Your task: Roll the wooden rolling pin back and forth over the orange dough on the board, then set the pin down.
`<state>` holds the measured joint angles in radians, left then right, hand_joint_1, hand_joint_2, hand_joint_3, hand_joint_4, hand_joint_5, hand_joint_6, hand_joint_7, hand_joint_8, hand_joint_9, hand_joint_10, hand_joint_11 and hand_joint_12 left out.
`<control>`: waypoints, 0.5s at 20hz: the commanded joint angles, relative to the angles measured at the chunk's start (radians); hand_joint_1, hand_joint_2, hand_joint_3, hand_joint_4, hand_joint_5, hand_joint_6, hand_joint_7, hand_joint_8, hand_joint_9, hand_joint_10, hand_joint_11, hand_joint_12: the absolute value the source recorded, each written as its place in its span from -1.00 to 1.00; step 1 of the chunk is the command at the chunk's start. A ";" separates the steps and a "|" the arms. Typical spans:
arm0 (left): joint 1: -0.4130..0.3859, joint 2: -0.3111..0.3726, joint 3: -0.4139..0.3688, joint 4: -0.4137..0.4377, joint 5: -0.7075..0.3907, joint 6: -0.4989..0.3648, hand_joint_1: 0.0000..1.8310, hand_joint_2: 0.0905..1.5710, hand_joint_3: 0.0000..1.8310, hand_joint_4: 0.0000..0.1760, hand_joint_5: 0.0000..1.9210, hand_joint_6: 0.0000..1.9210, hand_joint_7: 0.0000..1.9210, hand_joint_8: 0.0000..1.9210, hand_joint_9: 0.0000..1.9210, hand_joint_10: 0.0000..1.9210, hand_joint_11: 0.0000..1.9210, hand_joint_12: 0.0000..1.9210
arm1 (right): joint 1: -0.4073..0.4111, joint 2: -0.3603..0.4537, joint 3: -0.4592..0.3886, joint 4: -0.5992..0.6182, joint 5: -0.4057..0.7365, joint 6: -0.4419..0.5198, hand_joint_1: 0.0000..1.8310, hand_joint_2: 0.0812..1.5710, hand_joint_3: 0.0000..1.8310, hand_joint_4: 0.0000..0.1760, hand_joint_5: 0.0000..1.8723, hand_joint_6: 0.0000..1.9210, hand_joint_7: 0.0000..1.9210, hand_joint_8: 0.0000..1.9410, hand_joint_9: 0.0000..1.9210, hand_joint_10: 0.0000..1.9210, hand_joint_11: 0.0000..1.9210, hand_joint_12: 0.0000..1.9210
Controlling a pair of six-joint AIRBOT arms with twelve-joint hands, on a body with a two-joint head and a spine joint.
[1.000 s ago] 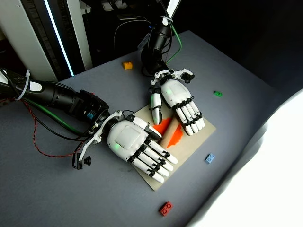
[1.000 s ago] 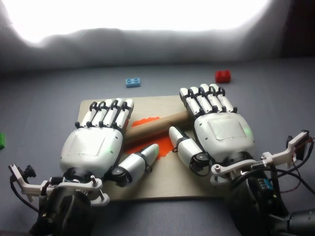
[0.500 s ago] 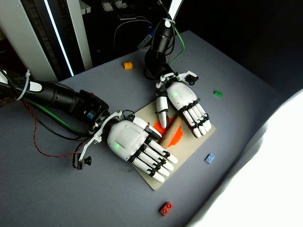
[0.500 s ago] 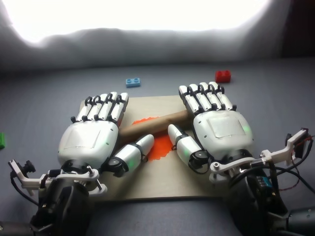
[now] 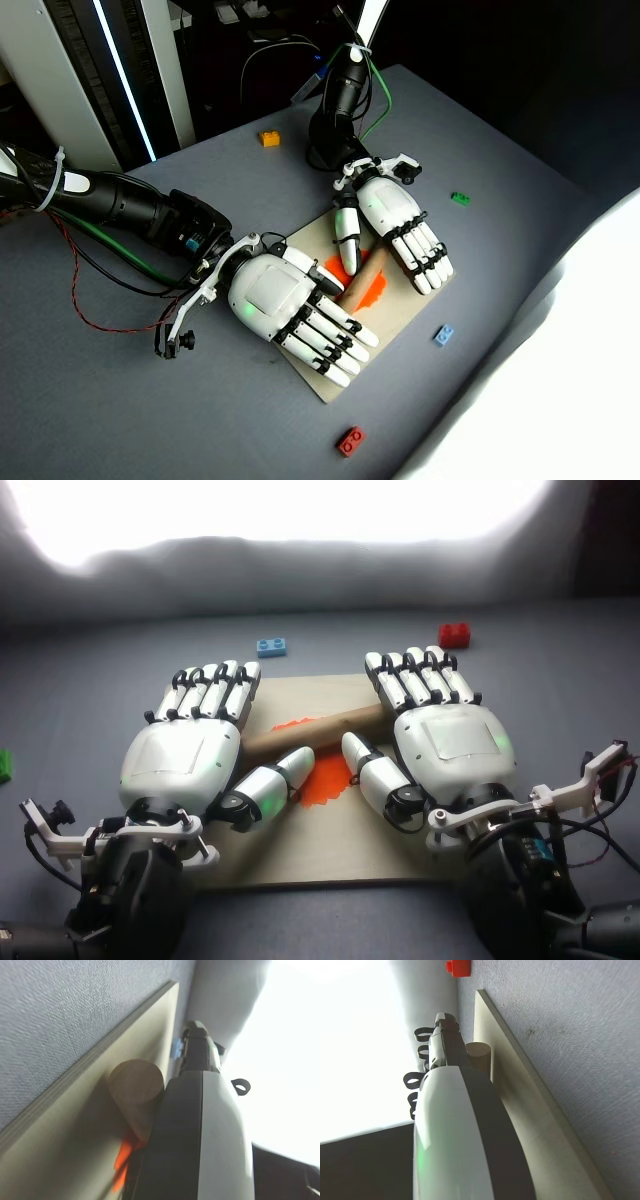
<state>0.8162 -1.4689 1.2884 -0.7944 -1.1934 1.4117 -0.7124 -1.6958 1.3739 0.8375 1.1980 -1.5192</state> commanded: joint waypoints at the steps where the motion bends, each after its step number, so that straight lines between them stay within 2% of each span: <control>1: -0.008 -0.007 0.011 0.030 -0.063 -0.012 -1.00 0.64 -1.00 -1.00 -1.00 -1.00 -1.00 -1.00 -1.00 -1.00 -1.00 -0.94 | 0.008 0.001 0.002 -0.057 0.062 0.006 -1.00 0.78 -1.00 -1.00 -0.90 -0.99 -0.89 -0.98 -0.92 -0.98 -0.99 -0.99; 4: -0.011 -0.011 0.021 0.031 -0.052 -0.012 -1.00 0.65 -1.00 -1.00 -1.00 -1.00 -1.00 -1.00 -1.00 -1.00 -1.00 -0.92 | 0.008 0.001 0.002 -0.057 0.059 0.006 -1.00 0.79 -1.00 -1.00 -0.90 -0.99 -0.88 -0.98 -0.90 -0.97 -0.98 -0.98; 5: -0.012 -0.013 0.025 0.031 -0.047 -0.010 -1.00 0.64 -1.00 -1.00 -1.00 -1.00 -1.00 -1.00 -1.00 -1.00 -1.00 -0.92 | 0.007 0.001 0.001 -0.057 0.057 0.007 -1.00 0.79 -1.00 -1.00 -0.88 -0.99 -0.85 -1.00 -0.87 -0.97 -1.00 -0.79; 8: -0.013 -0.016 0.033 0.032 -0.039 -0.007 -1.00 0.63 -1.00 -1.00 -1.00 -1.00 -0.98 -1.00 -0.99 -1.00 -1.00 -0.86 | 0.008 0.001 0.001 -0.057 0.055 0.013 -1.00 0.78 -1.00 -1.00 -0.89 -1.00 -0.88 -1.00 -0.90 -0.99 -1.00 -0.87; 9: -0.014 -0.016 0.036 0.032 -0.035 -0.004 -1.00 0.64 -1.00 -1.00 -1.00 -1.00 -0.99 -1.00 -1.00 -1.00 -1.00 -0.96 | 0.008 0.001 0.002 -0.057 0.053 0.014 -1.00 0.79 -1.00 -1.00 -0.91 -1.00 -0.90 -1.00 -0.92 -1.00 -1.00 -0.98; 10: -0.015 -0.016 0.039 0.032 -0.032 -0.003 -1.00 0.64 -1.00 -1.00 -1.00 -1.00 -0.99 -1.00 -1.00 -1.00 -1.00 -0.96 | 0.008 0.001 0.002 -0.057 0.051 0.016 -1.00 0.79 -1.00 -1.00 -0.91 -1.00 -0.90 -1.00 -0.92 -1.00 -1.00 -0.98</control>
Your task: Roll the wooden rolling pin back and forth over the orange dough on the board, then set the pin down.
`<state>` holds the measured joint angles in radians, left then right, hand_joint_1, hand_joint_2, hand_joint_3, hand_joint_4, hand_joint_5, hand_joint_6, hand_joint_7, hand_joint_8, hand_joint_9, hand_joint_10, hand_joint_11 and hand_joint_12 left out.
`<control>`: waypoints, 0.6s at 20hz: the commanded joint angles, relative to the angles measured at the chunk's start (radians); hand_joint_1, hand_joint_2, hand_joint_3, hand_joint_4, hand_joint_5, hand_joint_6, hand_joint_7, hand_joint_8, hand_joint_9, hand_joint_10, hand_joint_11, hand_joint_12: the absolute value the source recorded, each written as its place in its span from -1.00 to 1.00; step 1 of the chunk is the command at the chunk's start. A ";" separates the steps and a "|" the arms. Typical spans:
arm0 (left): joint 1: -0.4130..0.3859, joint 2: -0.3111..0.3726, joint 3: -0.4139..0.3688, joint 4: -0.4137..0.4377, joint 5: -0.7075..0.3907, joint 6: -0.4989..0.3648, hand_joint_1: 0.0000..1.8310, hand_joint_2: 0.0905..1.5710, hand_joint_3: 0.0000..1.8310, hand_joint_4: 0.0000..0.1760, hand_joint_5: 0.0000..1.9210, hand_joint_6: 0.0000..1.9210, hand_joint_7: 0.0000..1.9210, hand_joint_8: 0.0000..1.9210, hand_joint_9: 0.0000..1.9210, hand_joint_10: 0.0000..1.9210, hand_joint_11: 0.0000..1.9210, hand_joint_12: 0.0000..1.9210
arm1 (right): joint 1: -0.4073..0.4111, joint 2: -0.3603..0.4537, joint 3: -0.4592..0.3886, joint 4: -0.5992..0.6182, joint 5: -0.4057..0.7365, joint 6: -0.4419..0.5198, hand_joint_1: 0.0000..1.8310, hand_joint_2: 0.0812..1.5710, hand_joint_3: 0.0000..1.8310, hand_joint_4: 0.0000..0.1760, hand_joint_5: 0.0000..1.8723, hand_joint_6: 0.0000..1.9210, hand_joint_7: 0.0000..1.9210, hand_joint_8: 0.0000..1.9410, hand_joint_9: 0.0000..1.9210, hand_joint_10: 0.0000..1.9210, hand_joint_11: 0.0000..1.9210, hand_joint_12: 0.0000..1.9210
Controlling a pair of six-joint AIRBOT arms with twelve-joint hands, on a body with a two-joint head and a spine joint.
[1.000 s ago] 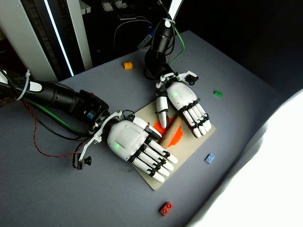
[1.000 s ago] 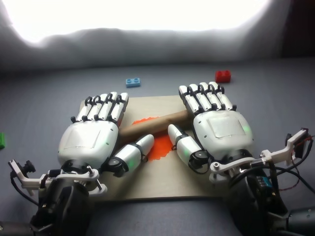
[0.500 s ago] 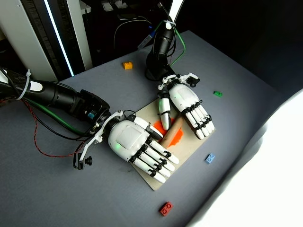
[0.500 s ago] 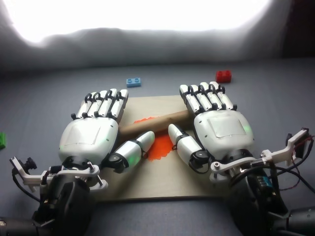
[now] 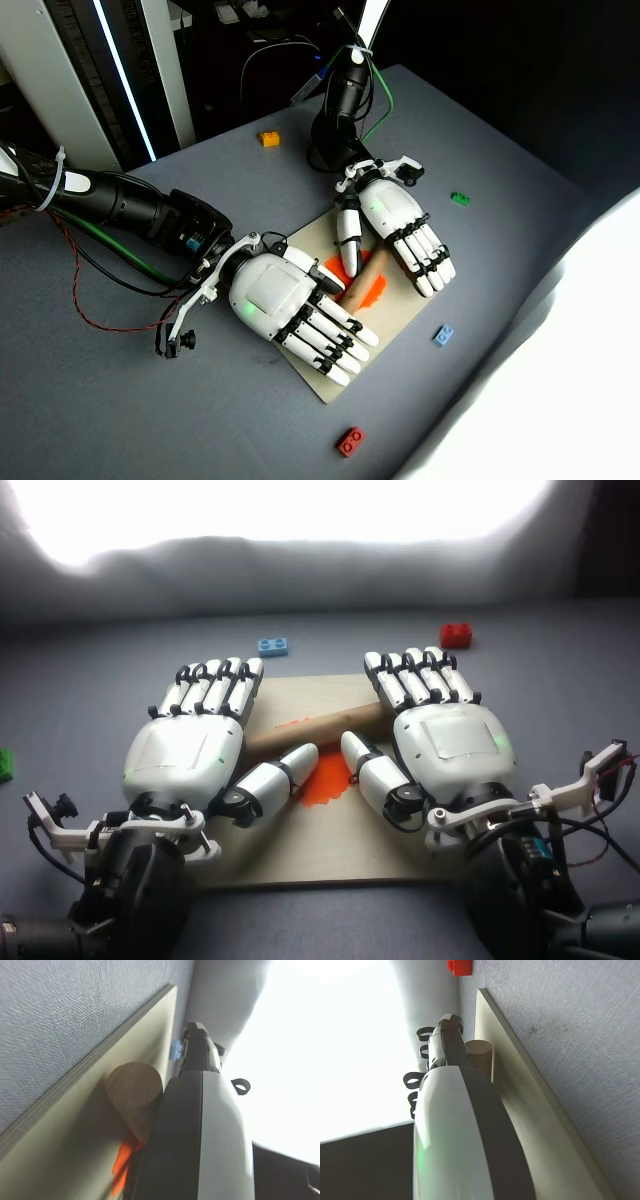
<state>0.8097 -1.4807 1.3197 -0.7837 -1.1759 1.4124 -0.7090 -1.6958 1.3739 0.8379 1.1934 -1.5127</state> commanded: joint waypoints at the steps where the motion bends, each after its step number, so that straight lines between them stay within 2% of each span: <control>1: -0.010 -0.005 0.010 0.021 -0.046 -0.003 -1.00 0.63 -1.00 -1.00 -1.00 -1.00 -1.00 -1.00 -1.00 -1.00 -1.00 -0.97 | 0.004 0.001 0.003 -0.057 0.054 0.013 -1.00 0.79 -1.00 -1.00 -0.90 -0.99 -0.90 -1.00 -0.92 -0.99 -0.99 -0.99; 6: -0.023 -0.009 0.024 0.022 -0.033 0.001 -1.00 0.64 -1.00 -1.00 -1.00 -1.00 -0.98 -0.99 -0.98 -0.99 -0.99 -0.96 | 0.007 0.001 0.013 -0.057 0.035 0.035 -1.00 0.79 -1.00 -1.00 -0.90 -0.99 -0.91 -1.00 -0.93 -1.00 -0.98 -0.98; 7: -0.026 -0.011 0.027 0.022 -0.030 0.002 -1.00 0.65 -1.00 -1.00 -1.00 -1.00 -0.98 -1.00 -0.98 -1.00 -0.99 -0.95 | 0.009 0.001 0.019 -0.057 0.024 0.044 -1.00 0.79 -1.00 -1.00 -0.89 -0.99 -0.88 -1.00 -0.91 -0.99 -1.00 -0.86; 9: -0.031 -0.013 0.030 0.022 -0.026 0.005 -1.00 0.65 -1.00 -1.00 -0.99 -1.00 -0.96 -1.00 -0.96 -1.00 -1.00 -0.85 | 0.012 0.001 0.028 -0.057 0.010 0.056 -1.00 0.79 -1.00 -1.00 -0.88 -0.99 -0.86 -0.99 -0.89 -0.99 -1.00 -0.83; 12: -0.034 -0.013 0.035 0.021 -0.013 0.009 -1.00 0.65 -1.00 -1.00 -1.00 -1.00 -0.98 -1.00 -0.97 -1.00 -1.00 -0.86 | 0.015 0.001 0.036 -0.057 0.002 0.069 -1.00 0.79 -1.00 -1.00 -0.88 -0.99 -0.87 -1.00 -0.90 -1.00 -1.00 -0.81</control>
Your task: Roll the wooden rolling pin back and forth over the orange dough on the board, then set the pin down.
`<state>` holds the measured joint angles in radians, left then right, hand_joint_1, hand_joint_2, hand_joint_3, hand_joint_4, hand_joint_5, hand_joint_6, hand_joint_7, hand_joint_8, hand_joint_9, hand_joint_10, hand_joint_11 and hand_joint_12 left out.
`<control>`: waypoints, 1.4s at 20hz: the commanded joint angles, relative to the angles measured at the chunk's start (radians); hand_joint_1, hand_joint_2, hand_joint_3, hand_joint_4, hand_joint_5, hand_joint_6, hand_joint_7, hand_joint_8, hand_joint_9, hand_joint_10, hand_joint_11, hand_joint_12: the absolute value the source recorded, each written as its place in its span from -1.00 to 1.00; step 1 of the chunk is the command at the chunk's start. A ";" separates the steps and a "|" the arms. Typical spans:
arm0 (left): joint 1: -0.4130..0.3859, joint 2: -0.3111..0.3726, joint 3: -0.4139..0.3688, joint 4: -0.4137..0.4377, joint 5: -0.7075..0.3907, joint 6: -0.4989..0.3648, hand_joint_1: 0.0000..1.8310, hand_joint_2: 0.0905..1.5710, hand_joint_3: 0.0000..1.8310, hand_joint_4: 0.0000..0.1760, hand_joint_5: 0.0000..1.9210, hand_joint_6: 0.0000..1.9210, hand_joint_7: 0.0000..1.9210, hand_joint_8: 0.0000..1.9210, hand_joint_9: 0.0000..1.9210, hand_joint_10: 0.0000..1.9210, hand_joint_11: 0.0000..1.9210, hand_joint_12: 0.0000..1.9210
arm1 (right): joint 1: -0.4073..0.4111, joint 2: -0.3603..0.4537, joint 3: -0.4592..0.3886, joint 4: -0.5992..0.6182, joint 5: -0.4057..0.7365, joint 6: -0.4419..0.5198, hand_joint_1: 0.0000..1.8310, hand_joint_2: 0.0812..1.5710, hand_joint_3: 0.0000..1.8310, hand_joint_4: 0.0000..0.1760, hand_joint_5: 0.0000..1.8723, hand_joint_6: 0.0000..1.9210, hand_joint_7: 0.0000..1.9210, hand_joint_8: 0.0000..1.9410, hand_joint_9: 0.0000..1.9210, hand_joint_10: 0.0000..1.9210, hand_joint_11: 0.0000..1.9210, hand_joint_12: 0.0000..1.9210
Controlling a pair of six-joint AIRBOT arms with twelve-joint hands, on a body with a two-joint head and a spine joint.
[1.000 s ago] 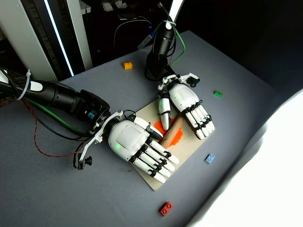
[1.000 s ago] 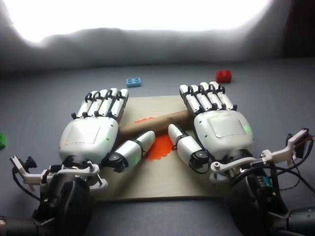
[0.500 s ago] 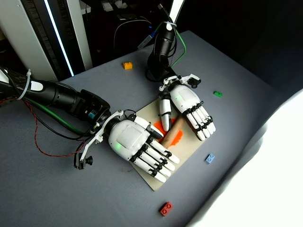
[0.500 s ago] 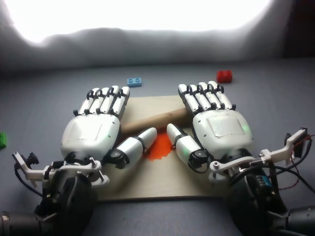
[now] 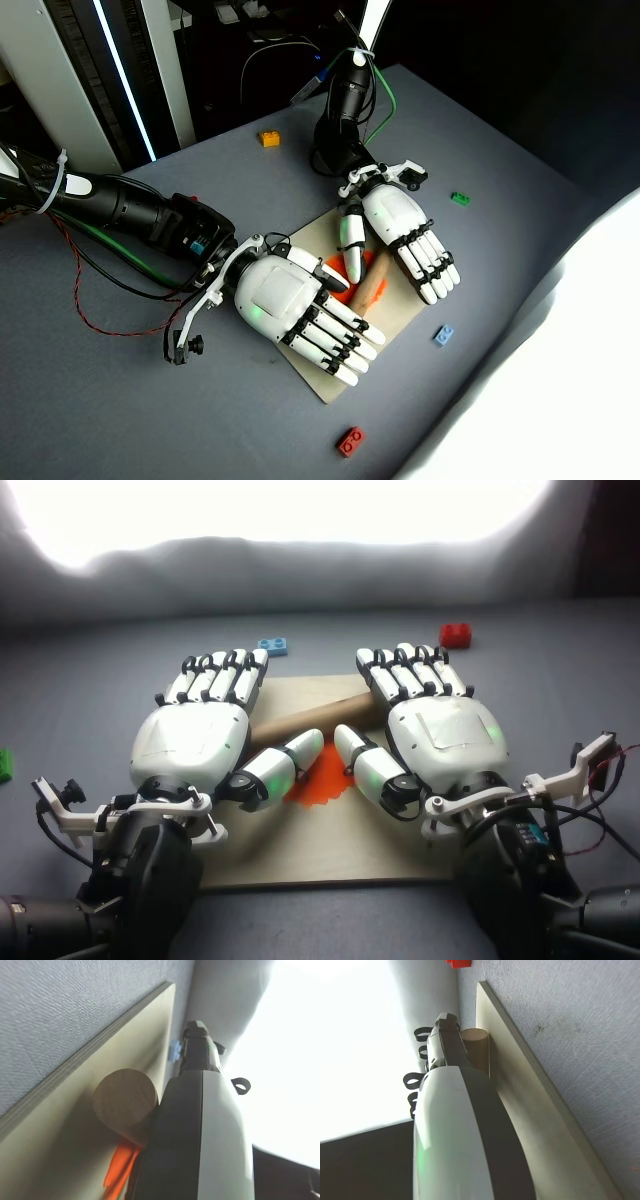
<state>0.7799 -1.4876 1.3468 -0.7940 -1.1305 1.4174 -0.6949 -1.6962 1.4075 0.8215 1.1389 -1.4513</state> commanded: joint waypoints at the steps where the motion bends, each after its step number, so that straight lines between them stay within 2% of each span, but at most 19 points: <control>1: -0.004 -0.003 0.009 0.031 -0.055 0.005 -1.00 0.65 -1.00 -1.00 -1.00 -1.00 -0.98 -1.00 -0.97 -1.00 -1.00 -0.86 | 0.002 0.001 0.006 -0.041 0.053 0.013 -1.00 0.79 -1.00 -1.00 -0.88 -0.99 -0.87 -1.00 -0.90 -1.00 -1.00 -0.81; 4: 0.001 0.007 0.020 0.031 -0.040 -0.010 -1.00 0.68 -0.99 -1.00 -1.00 -1.00 -1.00 -1.00 -1.00 -1.00 -1.00 -0.89 | 0.004 0.002 0.018 -0.041 0.035 0.028 -1.00 0.78 -1.00 -1.00 -0.93 -1.00 -0.90 -1.00 -0.93 -0.99 -1.00 -0.93; 7: 0.003 0.014 0.033 0.031 -0.025 -0.019 -1.00 0.67 -1.00 -1.00 -1.00 -1.00 -0.99 -1.00 -0.98 -1.00 -1.00 -0.81 | 0.005 0.005 0.029 -0.041 0.009 0.048 -1.00 0.78 -1.00 -1.00 -0.90 -0.99 -0.89 -1.00 -0.93 -0.99 -1.00 -0.90; 9: 0.003 0.016 0.042 0.031 -0.018 -0.022 -1.00 0.68 -1.00 -1.00 -1.00 -1.00 -0.99 -1.00 -0.98 -1.00 -1.00 -0.80 | 0.007 0.006 0.038 -0.041 -0.010 0.062 -1.00 0.77 -1.00 -1.00 -0.91 -0.99 -0.92 -1.00 -0.96 -1.00 -1.00 -1.00; 13: 0.001 0.022 0.056 0.031 -0.005 -0.028 -1.00 0.67 -1.00 -1.00 -0.98 -1.00 -0.96 -1.00 -0.96 -1.00 -1.00 -0.73 | 0.015 0.007 0.056 -0.042 -0.031 0.087 -1.00 0.78 -1.00 -1.00 -0.91 -0.99 -0.93 -1.00 -0.96 -1.00 -1.00 -1.00; 17: 0.002 0.028 0.067 0.041 -0.004 -0.024 -1.00 0.67 -1.00 -1.00 -1.00 -1.00 -0.99 -1.00 -0.98 -1.00 -1.00 -0.77 | 0.022 0.010 0.081 -0.090 -0.052 0.129 -1.00 0.77 -1.00 -1.00 -0.92 -1.00 -0.93 -1.00 -0.96 -1.00 -1.00 -1.00; 19: 0.002 0.029 0.070 0.050 -0.003 -0.015 -1.00 0.67 -1.00 -1.00 -0.97 -0.99 -0.96 -0.99 -0.96 -0.99 -1.00 -0.72 | 0.025 0.009 0.086 -0.092 -0.053 0.131 -1.00 0.77 -1.00 -1.00 -0.92 -1.00 -0.94 -1.00 -0.97 -1.00 -1.00 -1.00; 22: -0.006 0.028 0.078 0.068 -0.003 0.000 -1.00 0.67 -1.00 -1.00 -1.00 -1.00 -0.99 -1.00 -0.99 -1.00 -1.00 -0.81 | 0.027 0.010 0.094 -0.115 -0.077 0.143 -1.00 0.78 -1.00 -1.00 -0.92 -1.00 -0.93 -1.00 -0.96 -1.00 -1.00 -1.00; 28: -0.023 0.020 0.095 0.081 0.005 0.017 -1.00 0.67 -1.00 -1.00 -0.98 -1.00 -0.97 -1.00 -0.97 -1.00 -1.00 -0.77 | 0.029 0.013 0.113 -0.156 -0.100 0.157 -1.00 0.77 -1.00 -1.00 -0.93 -1.00 -0.94 -1.00 -0.96 -1.00 -1.00 -1.00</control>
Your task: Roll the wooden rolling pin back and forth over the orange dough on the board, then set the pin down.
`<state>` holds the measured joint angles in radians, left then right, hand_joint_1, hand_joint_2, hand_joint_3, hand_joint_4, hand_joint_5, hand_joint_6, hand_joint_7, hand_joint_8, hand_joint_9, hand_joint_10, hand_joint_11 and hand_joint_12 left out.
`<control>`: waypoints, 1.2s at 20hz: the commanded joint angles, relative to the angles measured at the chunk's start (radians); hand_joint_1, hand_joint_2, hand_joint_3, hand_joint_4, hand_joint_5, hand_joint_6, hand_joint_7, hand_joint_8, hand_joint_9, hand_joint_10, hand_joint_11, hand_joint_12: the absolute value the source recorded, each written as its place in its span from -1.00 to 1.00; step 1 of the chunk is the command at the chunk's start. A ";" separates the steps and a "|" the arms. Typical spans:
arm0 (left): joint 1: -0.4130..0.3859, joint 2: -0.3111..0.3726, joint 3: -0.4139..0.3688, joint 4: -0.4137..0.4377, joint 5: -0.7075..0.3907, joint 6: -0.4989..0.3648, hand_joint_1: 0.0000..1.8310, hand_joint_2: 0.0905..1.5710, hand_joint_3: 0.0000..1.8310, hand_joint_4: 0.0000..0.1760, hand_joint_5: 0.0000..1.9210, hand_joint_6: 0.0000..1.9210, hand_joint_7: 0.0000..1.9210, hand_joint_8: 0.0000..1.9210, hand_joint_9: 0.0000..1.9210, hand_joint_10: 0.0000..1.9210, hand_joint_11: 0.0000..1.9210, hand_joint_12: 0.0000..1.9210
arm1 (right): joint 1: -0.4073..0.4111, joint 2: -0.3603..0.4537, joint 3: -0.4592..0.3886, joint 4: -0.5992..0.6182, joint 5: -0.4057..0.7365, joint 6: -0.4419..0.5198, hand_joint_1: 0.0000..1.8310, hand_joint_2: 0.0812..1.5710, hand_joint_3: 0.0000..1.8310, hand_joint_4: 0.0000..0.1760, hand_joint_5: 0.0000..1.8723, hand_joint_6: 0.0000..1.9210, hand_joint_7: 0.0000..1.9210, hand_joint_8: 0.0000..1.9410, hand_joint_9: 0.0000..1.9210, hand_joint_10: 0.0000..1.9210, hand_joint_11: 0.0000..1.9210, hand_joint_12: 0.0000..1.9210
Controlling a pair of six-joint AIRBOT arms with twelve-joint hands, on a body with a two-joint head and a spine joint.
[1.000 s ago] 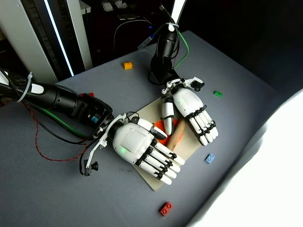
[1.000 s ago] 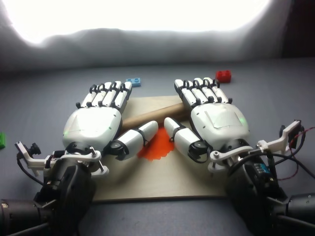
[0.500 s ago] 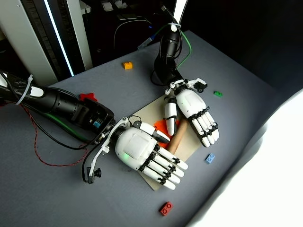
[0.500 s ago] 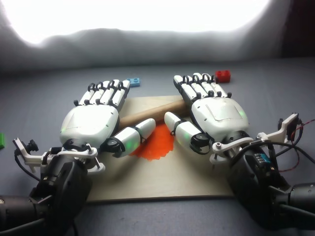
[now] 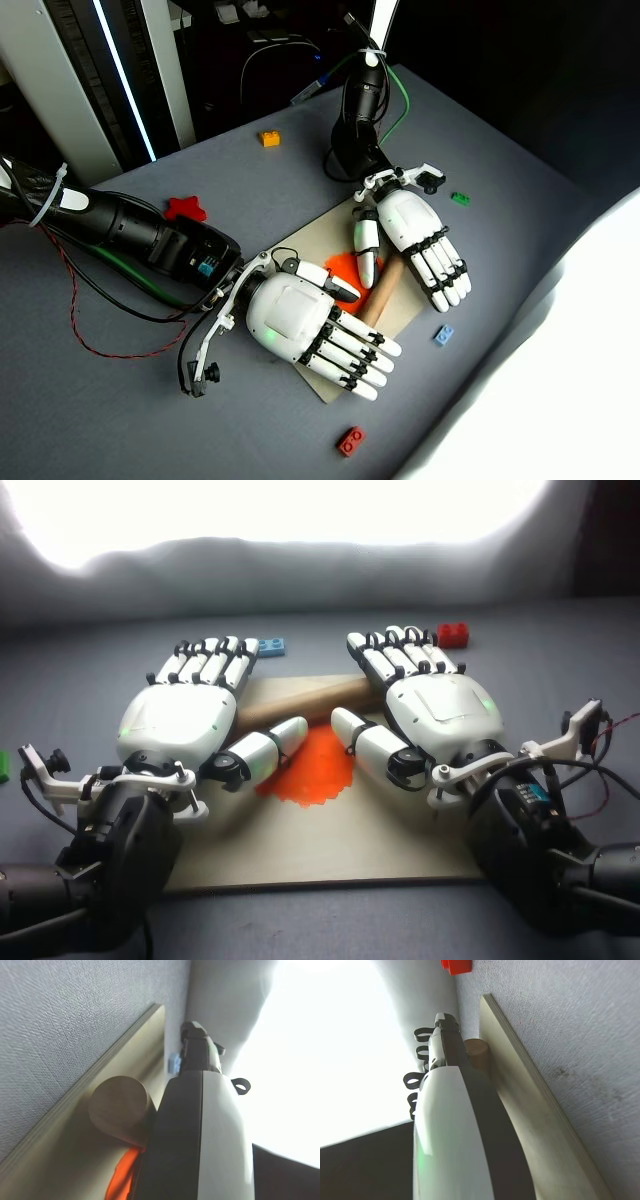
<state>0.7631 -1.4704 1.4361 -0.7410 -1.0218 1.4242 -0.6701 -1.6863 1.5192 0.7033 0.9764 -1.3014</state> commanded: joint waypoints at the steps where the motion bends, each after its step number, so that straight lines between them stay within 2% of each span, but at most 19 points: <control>1: -0.009 0.001 0.009 0.029 -0.099 0.012 -1.00 0.67 -1.00 -1.00 -0.98 -1.00 -0.96 -1.00 -0.96 -1.00 -1.00 -0.77 | 0.005 0.004 0.006 -0.055 0.060 0.016 -1.00 0.78 -1.00 -1.00 -0.93 -1.00 -0.94 -1.00 -0.97 -1.00 -1.00 -1.00; 8: -0.019 -0.004 0.020 0.029 -0.082 0.018 -1.00 0.67 -1.00 -1.00 -0.99 -1.00 -0.96 -1.00 -0.96 -1.00 -1.00 -0.78 | 0.017 0.004 0.019 -0.069 0.054 0.028 -1.00 0.78 -1.00 -1.00 -0.92 -0.99 -0.92 -0.99 -0.95 -0.99 -1.00 -1.00; 12: -0.029 -0.013 0.037 0.029 -0.066 0.020 -1.00 0.67 -1.00 -1.00 -0.97 -1.00 -0.94 -1.00 -0.95 -1.00 -1.00 -0.72 | 0.027 0.005 0.019 -0.072 0.042 0.030 -1.00 0.78 -1.00 -1.00 -0.91 -0.99 -0.92 -0.99 -0.95 -0.99 -1.00 -1.00; 22: -0.052 -0.025 0.056 0.032 -0.043 0.019 -1.00 0.67 -1.00 -1.00 -0.98 -1.00 -0.96 -1.00 -0.96 -1.00 -1.00 -0.79 | 0.033 0.008 0.019 -0.091 0.043 0.021 -1.00 0.77 -1.00 -1.00 -0.95 -1.00 -0.92 -1.00 -0.96 -1.00 -1.00 -1.00; 24: -0.054 -0.027 0.056 0.032 -0.043 0.019 -1.00 0.67 -1.00 -1.00 -0.96 -0.99 -0.93 -0.99 -0.94 -0.99 -1.00 -0.72 | 0.032 0.008 0.019 -0.091 0.043 0.021 -1.00 0.76 -1.00 -1.00 -0.93 -0.99 -0.91 -0.99 -0.95 -0.99 -1.00 -1.00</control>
<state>0.7177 -1.4963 1.4853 -0.7490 -0.9646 1.4387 -0.6464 -1.6852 1.5356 0.6579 0.9142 -1.2800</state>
